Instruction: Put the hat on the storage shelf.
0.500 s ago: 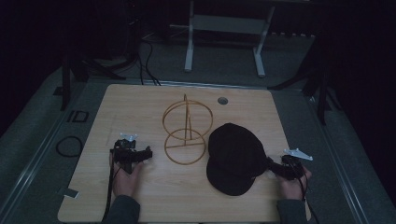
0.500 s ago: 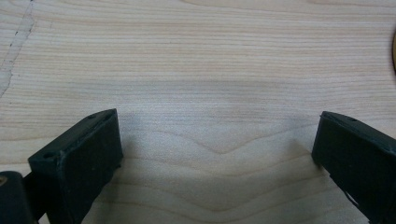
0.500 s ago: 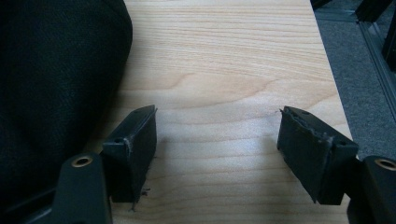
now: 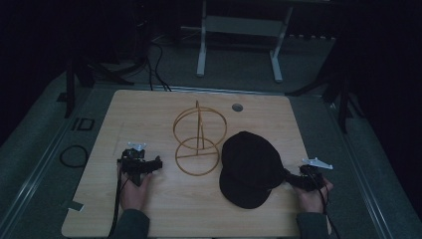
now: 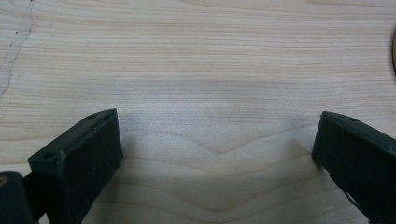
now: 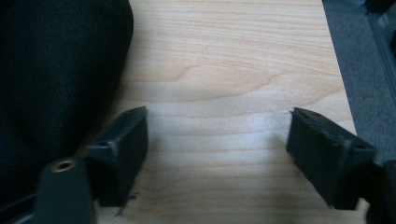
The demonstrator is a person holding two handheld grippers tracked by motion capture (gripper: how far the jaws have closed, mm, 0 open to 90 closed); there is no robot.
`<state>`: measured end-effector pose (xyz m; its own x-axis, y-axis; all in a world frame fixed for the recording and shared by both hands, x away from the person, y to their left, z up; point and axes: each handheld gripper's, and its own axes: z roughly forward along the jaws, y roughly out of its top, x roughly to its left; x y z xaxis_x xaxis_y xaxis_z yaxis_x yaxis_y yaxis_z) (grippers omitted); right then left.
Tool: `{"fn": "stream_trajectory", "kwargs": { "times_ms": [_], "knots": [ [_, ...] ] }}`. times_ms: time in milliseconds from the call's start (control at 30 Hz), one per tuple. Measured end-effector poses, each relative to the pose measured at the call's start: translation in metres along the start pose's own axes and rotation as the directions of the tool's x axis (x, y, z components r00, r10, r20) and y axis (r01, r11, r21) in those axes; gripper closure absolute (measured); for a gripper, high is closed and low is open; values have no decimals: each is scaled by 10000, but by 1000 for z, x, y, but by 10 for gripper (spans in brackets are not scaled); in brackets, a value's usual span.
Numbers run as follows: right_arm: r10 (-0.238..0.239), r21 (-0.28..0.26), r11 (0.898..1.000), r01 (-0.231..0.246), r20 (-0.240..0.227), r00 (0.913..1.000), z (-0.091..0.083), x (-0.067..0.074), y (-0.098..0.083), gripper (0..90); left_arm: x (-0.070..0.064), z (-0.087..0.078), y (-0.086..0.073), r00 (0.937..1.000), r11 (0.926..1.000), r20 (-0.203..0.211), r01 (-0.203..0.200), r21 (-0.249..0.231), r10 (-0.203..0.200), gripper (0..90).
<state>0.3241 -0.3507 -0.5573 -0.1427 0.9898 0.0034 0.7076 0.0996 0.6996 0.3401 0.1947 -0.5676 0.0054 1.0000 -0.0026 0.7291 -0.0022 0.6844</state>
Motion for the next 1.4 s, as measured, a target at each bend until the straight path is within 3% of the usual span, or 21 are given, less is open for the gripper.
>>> {"fn": "stream_trajectory", "kwargs": {
  "times_ms": [100, 333, 367, 433, 833, 867, 1000, 1333, 1400],
  "knots": [
    [137, 132, 9998, -132, -318, 9994, -3, -3, 3, 346, 0, 0, 0, 10000, 10000, 0, 0, 4, 0, 12],
    [51, -186, 9998, -57, -314, 9995, -15, -5, 11, 346, 0, 0, 0, 10000, 10000, 0, 0, 0, 0, 12],
    [331, -254, 9991, -351, -748, 9967, -19, -7, 14, 356, 0, 0, 0, 10000, 10000, 0, 1, 0, -1, 12],
    [408, -305, 9986, -438, -948, 9947, -21, -8, 15, 365, 0, 0, 0, 10000, 10000, -1, 0, 0, 0, 12],
    [-398, -605, 9977, 314, -1419, 9891, -39, 1, 36, 355, 0, 0, 0, 10000, 10000, 0, 1, -1, -1, 12],
    [-741, -634, 9959, 646, -1619, 9840, -42, 6, 41, 315, 0, 0, 0, 10000, 10000, 0, 7, -2, -7, 12],
    [-1221, -645, 9916, 1123, -1752, 9769, -44, 14, 47, 277, 0, 0, 0, 10000, 10000, 0, -1, 2, 1, 12],
    [-1701, -703, 9848, 1588, -2064, 9636, -45, 28, 58, 228, 0, 0, 0, 10000, 10000, 0, 4, -2, -4, 12],
    [-1787, -773, 9832, 1653, -2230, 9583, -45, 33, 61, 181, 0, 0, 0, 10000, 10000, 0, 3, -1, -3, 12]
  ]
}}
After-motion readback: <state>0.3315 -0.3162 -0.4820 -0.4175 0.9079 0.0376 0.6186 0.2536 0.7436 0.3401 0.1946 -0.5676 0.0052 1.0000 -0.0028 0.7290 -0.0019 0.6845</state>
